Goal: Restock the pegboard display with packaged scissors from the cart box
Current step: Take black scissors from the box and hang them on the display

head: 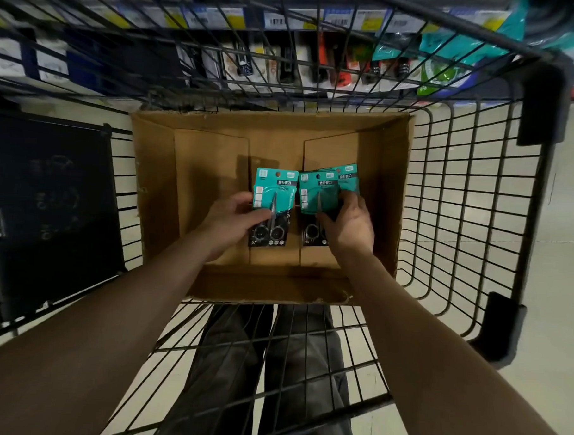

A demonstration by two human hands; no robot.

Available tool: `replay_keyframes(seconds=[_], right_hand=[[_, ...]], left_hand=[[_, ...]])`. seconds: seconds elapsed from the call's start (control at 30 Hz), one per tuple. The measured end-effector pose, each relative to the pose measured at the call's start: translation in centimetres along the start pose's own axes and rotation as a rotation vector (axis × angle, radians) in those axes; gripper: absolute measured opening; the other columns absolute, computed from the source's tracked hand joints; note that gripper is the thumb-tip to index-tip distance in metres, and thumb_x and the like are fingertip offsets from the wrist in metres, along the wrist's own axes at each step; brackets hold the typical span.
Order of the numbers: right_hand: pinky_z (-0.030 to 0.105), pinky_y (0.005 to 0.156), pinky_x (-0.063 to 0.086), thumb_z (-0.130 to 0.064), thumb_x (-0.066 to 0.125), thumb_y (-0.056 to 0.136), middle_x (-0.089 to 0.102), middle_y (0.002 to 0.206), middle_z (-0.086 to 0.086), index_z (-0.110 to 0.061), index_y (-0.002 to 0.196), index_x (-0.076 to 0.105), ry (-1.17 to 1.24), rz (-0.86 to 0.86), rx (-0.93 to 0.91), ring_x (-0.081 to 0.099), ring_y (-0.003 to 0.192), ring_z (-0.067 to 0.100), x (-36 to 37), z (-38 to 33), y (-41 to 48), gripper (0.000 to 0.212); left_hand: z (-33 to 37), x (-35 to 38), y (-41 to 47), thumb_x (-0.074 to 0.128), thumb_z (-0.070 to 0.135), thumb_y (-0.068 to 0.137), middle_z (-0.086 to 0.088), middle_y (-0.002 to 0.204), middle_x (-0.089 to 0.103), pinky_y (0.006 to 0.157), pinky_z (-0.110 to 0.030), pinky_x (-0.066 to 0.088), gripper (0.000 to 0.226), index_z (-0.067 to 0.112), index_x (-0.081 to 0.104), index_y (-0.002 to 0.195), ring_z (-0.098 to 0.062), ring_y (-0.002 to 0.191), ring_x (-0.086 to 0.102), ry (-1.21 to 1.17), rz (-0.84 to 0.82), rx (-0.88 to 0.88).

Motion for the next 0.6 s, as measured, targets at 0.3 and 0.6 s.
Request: replay_keyframes(seconds=[0.3, 0.6], right_hand=[[0.019, 0.085, 0.053, -0.021, 0.074, 0.094, 0.064, 0.138, 0.003, -0.015, 0.137, 0.058, 0.411, -0.05, 0.174, 0.06, 0.13, 0.019, -0.2, 1.1, -0.6, 0.046], [0.044, 0.09, 0.062, -0.026, 0.085, 0.082, 0.074, 0.122, 0.003, -0.02, 0.124, 0.068, 0.7, -0.102, 0.24, 0.073, 0.108, 0.021, -4.9, -0.3, -5.5, 0.046]], left_hand=[[0.7, -2.3, -2.6, 0.081, 0.028, 0.087, -0.002, 0.124, 0.071, 0.092, -0.045, 0.061, 0.048, 0.022, 0.065, 0.132, -0.019, 0.106, 0.072, -0.083, 0.11, -0.042], [5.1, -3.2, -10.4, 0.073, 0.029, 0.094, 0.011, 0.114, 0.06, 0.066, -0.023, 0.048, 0.043, 0.031, 0.057, 0.134, -0.005, 0.093, 0.061, -0.052, 0.106, -0.004]])
Point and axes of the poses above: each hand's wrist, its own y-axis towards the middle knuckle, its own x-axis out of the palm, z = x × y, the point moved 6 cm from there along y, towards the middle knuckle
